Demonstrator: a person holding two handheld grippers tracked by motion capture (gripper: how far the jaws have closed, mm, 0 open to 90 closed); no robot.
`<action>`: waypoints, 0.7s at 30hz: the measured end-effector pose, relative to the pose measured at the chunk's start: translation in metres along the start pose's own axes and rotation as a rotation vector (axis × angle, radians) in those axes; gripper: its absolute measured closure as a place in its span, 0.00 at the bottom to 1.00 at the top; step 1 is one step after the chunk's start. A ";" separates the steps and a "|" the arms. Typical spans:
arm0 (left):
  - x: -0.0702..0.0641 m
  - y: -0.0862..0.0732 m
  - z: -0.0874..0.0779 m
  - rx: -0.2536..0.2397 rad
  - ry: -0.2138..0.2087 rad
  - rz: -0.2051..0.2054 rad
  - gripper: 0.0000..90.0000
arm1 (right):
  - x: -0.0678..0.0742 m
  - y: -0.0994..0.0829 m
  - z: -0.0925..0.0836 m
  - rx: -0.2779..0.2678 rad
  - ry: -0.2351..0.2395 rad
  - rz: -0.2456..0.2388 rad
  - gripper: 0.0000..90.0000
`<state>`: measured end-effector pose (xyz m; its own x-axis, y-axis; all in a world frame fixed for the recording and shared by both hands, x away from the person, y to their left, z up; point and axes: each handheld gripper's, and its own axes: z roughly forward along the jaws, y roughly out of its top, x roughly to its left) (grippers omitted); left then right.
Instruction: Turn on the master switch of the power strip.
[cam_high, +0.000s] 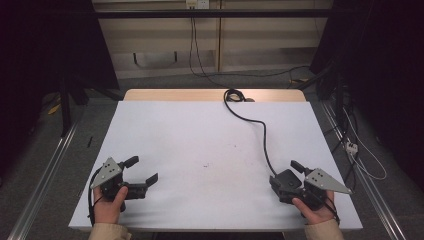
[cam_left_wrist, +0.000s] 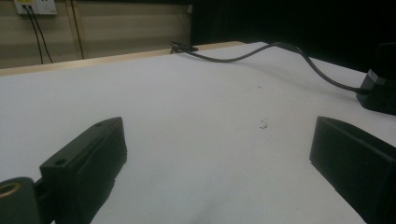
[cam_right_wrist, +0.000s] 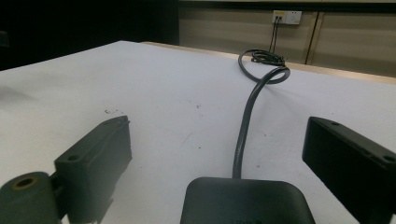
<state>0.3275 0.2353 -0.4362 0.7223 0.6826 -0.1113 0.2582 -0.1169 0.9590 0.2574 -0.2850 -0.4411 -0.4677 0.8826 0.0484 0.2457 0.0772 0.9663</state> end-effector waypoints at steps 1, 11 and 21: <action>0.000 0.000 0.000 0.001 0.000 0.000 0.04 | 0.000 0.000 0.000 0.001 0.003 -0.002 0.15; 0.000 0.000 0.000 -0.008 0.007 -0.004 0.04 | 0.001 0.005 -0.002 0.019 0.043 -0.028 0.26; 0.001 0.001 0.000 -0.008 0.009 0.003 0.04 | -0.003 0.008 -0.005 0.050 0.102 -0.027 0.53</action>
<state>0.3281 0.2356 -0.4358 0.7175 0.6885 -0.1058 0.2508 -0.1137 0.9613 0.2568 -0.2894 -0.4325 -0.5578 0.8284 0.0507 0.2732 0.1256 0.9537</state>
